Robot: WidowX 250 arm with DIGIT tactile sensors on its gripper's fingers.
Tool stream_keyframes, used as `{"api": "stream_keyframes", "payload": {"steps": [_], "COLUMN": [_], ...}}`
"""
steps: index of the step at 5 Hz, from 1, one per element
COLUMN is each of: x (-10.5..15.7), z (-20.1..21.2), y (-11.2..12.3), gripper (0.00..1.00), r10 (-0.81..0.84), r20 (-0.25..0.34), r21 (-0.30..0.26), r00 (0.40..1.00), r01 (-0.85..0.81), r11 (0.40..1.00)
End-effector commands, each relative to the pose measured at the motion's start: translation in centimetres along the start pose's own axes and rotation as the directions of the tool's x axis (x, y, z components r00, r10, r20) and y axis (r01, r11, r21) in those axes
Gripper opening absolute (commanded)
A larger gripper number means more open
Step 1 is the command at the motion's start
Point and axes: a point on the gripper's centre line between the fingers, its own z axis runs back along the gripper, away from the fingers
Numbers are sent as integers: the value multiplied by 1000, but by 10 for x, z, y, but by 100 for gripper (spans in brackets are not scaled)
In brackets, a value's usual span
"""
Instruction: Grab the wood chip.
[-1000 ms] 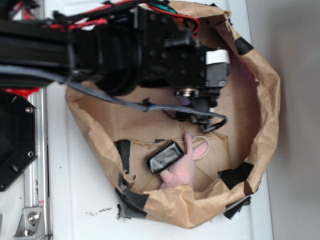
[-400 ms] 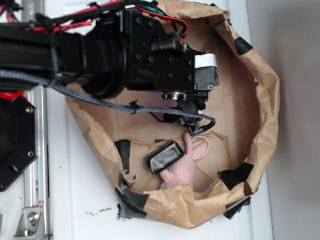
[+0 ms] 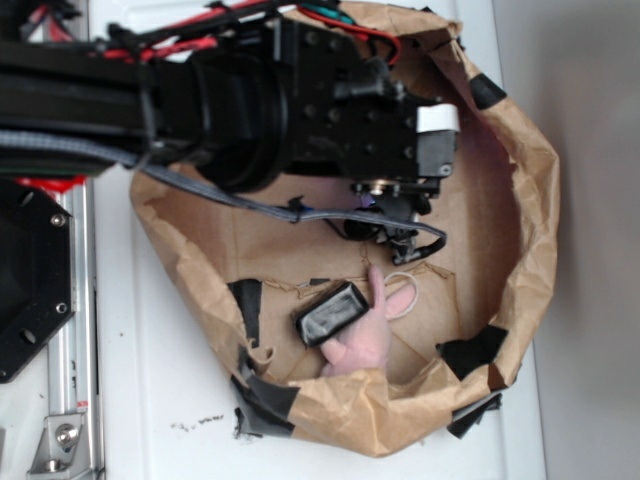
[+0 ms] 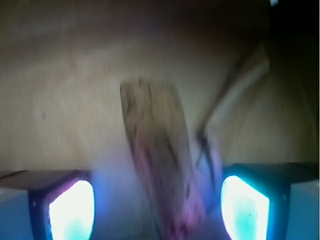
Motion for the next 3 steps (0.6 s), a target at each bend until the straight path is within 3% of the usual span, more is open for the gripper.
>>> {"api": "stream_keyframes", "payload": {"steps": [1,2,3], "x": [-4,-5,-5], "z": [-13,-16,-17], "y": [9,10,9], "gripper": [100,0,0], "r10": [-9,8,10], "r20": [-35,-43,-42], "r21": [11,7,7], "r00": [999,999,999], "r01": [9,-7,-10], "r11": [1000,1000,1000]}}
